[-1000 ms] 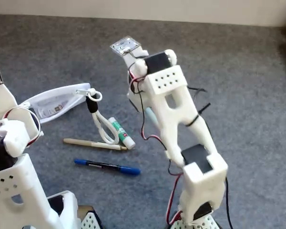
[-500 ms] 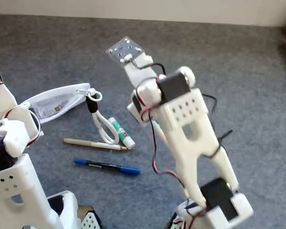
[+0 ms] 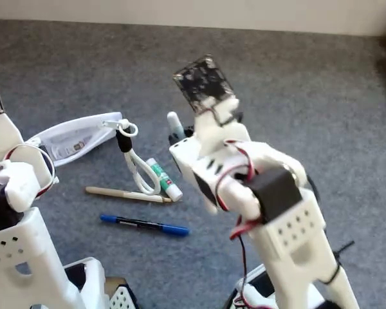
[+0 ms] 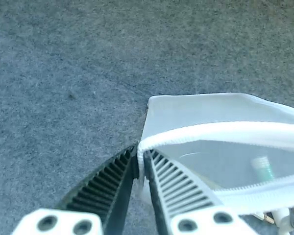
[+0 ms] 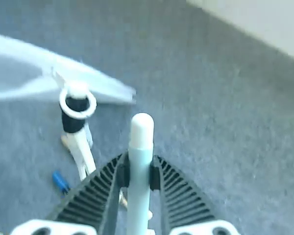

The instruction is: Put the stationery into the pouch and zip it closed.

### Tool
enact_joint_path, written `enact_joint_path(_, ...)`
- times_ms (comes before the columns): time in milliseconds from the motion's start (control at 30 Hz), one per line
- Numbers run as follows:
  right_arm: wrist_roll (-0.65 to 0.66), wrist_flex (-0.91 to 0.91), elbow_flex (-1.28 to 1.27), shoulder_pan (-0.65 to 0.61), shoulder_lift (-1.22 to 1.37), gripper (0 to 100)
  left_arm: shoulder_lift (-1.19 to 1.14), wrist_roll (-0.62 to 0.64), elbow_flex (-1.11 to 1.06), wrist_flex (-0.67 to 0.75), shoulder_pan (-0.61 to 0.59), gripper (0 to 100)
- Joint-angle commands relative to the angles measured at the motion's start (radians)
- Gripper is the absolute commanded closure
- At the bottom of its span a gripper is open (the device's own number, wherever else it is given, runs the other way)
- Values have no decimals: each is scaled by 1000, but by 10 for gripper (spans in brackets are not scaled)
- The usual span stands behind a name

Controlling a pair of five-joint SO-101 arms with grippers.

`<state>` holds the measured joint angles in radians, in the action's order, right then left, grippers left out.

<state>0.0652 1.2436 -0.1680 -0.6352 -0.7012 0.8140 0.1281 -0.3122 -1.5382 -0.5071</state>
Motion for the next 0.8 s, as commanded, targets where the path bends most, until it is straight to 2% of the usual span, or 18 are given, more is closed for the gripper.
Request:
enact_joint_path(0,-72,-145,-50,-12,-116,994,10,-9,-7,14,-10,993)
enact_joint_path(233,-184,-343,-183,-91,-282,994,10,-9,-7,14,-10,993)
enact_joint_path(400,-206,-541,-311,-124,-392,994,10,-9,-7,14,-10,993)
enact_joint_path(767,-206,-1242,-697,-153,-573,994,10,-9,-7,14,-10,993)
